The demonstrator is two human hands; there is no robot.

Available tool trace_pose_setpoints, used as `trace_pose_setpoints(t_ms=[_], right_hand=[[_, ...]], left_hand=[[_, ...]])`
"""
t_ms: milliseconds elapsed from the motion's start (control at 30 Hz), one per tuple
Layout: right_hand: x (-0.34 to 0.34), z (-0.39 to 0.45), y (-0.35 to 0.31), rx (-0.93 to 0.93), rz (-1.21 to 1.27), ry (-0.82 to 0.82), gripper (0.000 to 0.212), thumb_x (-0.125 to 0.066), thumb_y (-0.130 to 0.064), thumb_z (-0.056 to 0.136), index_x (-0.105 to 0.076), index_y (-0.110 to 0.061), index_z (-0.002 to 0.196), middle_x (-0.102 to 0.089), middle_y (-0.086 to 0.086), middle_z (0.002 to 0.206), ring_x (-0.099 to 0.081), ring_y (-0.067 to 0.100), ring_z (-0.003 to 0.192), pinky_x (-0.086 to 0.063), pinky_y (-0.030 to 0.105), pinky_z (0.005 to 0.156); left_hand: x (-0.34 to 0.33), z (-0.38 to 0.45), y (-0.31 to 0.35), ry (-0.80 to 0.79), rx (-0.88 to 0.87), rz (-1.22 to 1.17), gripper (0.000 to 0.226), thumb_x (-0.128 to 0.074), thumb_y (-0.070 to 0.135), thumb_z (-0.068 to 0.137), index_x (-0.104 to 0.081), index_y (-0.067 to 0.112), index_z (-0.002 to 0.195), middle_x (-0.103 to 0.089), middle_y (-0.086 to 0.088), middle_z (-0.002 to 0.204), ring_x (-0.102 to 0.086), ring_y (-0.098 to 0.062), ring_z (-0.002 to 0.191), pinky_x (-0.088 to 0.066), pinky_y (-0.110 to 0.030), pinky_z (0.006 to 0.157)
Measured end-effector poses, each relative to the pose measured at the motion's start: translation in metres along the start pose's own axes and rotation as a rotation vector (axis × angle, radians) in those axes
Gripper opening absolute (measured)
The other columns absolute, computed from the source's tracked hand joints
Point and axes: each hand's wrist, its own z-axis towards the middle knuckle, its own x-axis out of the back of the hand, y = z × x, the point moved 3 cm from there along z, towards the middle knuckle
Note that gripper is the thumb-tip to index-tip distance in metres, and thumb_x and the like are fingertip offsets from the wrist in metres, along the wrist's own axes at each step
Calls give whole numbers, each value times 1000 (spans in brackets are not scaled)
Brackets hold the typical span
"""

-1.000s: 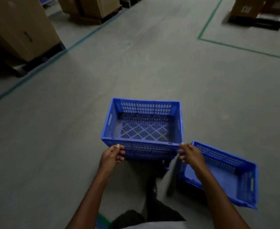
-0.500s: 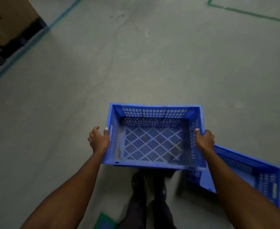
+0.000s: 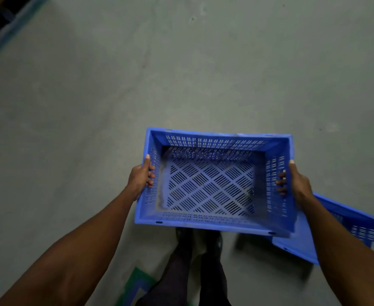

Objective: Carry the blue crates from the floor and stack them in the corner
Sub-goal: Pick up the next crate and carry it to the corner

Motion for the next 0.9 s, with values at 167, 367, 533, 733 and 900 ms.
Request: trace_pose_setpoints(t_ms=[167, 367, 533, 733, 900], right_hand=[[7, -12, -3, 45, -58, 32, 83, -52, -93, 58, -58, -12, 78, -56, 11, 68, -39, 22, 48, -35, 29, 47], [22, -66, -16, 27, -52, -96, 80, -54, -95, 57, -51, -18, 76, -47, 5, 60, -32, 19, 44, -29, 26, 42], [36, -123, -29, 39, -30, -166, 71, -51, -89, 66, -51, -18, 77, -38, 0, 54, -27, 15, 40, -25, 23, 40], [48, -179, -45, 44, 5, -350, 57, -46, -77, 84, -44, -21, 73, -30, -1, 51, -25, 15, 37, -25, 20, 37], [23, -225, -61, 145, -52, -504, 58, -48, -76, 85, -43, -20, 72, -32, -1, 49, -33, 17, 36, -29, 22, 35]], left_hand=[[9, -14, 2, 30, 44, -14, 69, -39, 88, 80, -49, 20, 76, -38, 3, 53, -29, -16, 40, -29, -24, 44], [42, -69, 15, 38, 33, -41, 68, -41, 89, 79, -48, 21, 74, -37, 4, 53, -26, -17, 42, -27, -26, 45], [67, -126, 27, 58, 2, -71, 65, -42, 86, 81, -48, 22, 75, -37, 4, 54, -26, -17, 43, -25, -26, 46], [106, -209, 17, 85, -26, -180, 64, -43, 86, 82, -47, 23, 74, -32, 5, 54, -22, -16, 42, -23, -26, 48], [150, -290, -36, 221, -58, -320, 61, -41, 82, 86, -49, 22, 78, -33, 5, 55, -23, -15, 41, -23, -25, 47]])
